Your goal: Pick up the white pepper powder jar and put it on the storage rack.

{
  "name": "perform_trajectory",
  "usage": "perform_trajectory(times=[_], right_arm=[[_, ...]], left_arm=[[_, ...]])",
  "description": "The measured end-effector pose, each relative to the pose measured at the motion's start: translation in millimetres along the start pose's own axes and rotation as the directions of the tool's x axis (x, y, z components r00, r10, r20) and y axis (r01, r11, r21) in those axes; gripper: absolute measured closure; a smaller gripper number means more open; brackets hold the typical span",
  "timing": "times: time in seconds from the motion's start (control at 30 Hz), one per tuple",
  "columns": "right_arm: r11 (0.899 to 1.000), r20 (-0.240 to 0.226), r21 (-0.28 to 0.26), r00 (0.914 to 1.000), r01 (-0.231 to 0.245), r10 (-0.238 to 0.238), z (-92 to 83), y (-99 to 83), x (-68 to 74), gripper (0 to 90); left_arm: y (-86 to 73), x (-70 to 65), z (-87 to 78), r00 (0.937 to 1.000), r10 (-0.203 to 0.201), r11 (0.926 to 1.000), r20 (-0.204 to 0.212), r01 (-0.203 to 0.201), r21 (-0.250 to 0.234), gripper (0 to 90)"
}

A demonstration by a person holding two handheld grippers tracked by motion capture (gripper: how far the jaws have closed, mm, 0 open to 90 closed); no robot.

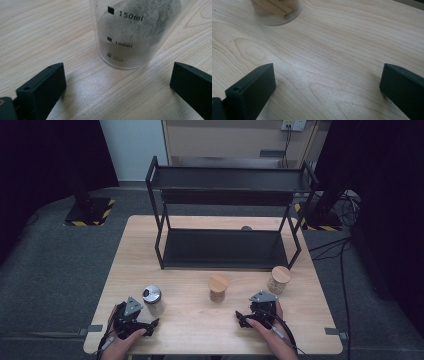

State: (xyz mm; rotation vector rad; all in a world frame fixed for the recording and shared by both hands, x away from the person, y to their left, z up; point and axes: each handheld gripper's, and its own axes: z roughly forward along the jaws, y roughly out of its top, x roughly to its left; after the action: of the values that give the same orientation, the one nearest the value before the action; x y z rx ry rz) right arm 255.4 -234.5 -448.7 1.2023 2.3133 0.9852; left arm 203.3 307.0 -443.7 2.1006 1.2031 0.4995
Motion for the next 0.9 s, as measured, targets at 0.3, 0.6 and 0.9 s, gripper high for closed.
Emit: perform_trajectory(times=[0.3, 0.6, 0.9], right_arm=[[1.000, 0.000, 0.000, 1.0000, 0.000, 0.000, 0.0, 0.0, -0.1, 0.5], [1.000, 0.000, 0.000, 1.0000, 0.000, 0.000, 0.0, 0.0, -0.1, 0.5], [1.000, 0.000, 0.000, 1.0000, 0.000, 0.000, 0.0, 0.0, 0.0, 0.5]], left_arm=[[-1.0, -2.4, -0.9, 0.9999, -0.009, 1.0000, -0.010, 0.009, -0.003, 0.0], [-6.7, -2.2, -7.0, 0.9998, -0.017, 0.9991, -0.012, 0.016, -0.040, 1.7], [-7.2, -5.3, -10.4, 0.9999, -0.005, 0.9976, -0.009, 0.004, -0.069, 2.0]])
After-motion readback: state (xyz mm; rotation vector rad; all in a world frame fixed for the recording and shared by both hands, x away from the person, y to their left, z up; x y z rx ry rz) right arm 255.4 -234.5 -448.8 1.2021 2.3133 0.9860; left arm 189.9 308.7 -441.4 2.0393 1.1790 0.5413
